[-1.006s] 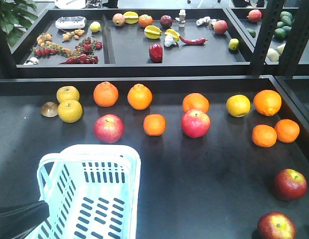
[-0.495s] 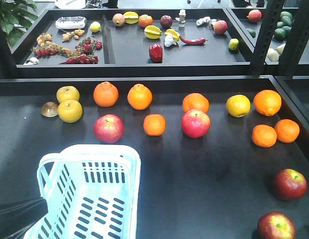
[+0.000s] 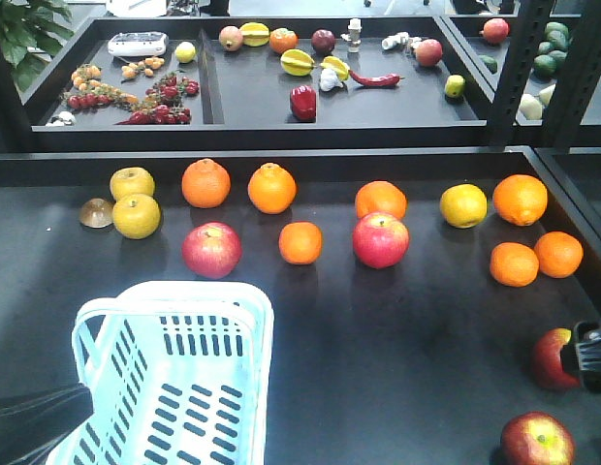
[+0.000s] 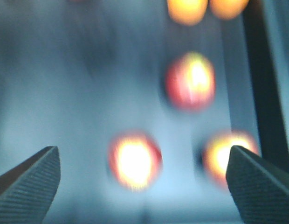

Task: Pick three apples into basket with both arms
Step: 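Close the right gripper on the red apple and lift it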

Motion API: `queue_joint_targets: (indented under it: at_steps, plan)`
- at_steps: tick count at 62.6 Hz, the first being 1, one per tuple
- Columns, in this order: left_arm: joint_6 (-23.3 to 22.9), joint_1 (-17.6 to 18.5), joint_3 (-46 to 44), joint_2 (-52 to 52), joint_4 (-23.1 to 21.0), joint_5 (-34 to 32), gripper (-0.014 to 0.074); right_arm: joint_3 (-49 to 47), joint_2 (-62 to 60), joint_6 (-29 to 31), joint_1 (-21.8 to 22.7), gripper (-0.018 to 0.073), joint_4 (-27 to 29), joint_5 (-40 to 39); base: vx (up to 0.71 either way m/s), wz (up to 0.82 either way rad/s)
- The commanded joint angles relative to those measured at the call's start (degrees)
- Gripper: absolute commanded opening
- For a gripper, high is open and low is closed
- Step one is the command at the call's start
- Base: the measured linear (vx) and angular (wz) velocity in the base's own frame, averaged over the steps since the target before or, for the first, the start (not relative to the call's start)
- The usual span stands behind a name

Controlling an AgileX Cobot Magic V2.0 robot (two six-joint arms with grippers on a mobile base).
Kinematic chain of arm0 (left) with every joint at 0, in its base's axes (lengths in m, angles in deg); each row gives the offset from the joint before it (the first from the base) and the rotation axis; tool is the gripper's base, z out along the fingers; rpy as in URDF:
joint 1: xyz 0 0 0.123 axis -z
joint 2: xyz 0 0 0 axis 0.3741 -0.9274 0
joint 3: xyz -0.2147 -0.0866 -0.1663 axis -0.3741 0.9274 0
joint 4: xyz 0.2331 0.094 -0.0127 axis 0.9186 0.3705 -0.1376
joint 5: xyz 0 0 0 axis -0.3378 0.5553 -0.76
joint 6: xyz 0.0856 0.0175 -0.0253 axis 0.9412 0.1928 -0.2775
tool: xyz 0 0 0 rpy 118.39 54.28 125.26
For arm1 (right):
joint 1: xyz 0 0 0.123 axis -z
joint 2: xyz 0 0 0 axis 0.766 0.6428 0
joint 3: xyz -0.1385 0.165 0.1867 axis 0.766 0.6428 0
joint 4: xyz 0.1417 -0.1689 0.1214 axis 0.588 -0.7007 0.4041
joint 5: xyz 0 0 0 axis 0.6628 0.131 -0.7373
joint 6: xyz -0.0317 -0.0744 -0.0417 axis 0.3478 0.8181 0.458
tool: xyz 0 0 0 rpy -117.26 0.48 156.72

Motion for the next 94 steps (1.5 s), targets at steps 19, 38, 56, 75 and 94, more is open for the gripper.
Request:
queue_joint_targets:
  at_steps: [19, 38, 56, 75, 94]
  plan:
    - [0.05, 0.0, -1.36, -0.14, -1.77, -2.21, -0.0006, -8.08, 21.07, -0.93, 0.43, 0.0627, 0.89, 3.85, 0.0, 0.0]
    - [0.05, 0.0, -1.36, -0.14, -1.77, -1.77, -0.0006, -8.08, 31.31, -0.87, 0.43, 0.0617, 2.94, 0.09, 0.0, 0.0]
    - [0.05, 0.0, -1.36, -0.14, -1.82, -1.77, -0.0006, -8.08, 37.39, -0.67, 0.43, 0.0606, 2.83, -1.7, 0.0, 0.0]
    - [0.05, 0.0, -1.36, -0.14, -1.82, -1.77, -0.0006, -8.08, 42.99, -1.15, 0.43, 0.0597, 2.82, -3.78, 0.0, 0.0]
    - [0.05, 0.0, -1.36, -0.14, -1.92, -1.42, -0.0006, -8.08, 46.58, -0.91, 0.43, 0.0567, 2.63, -5.12, 0.0, 0.0]
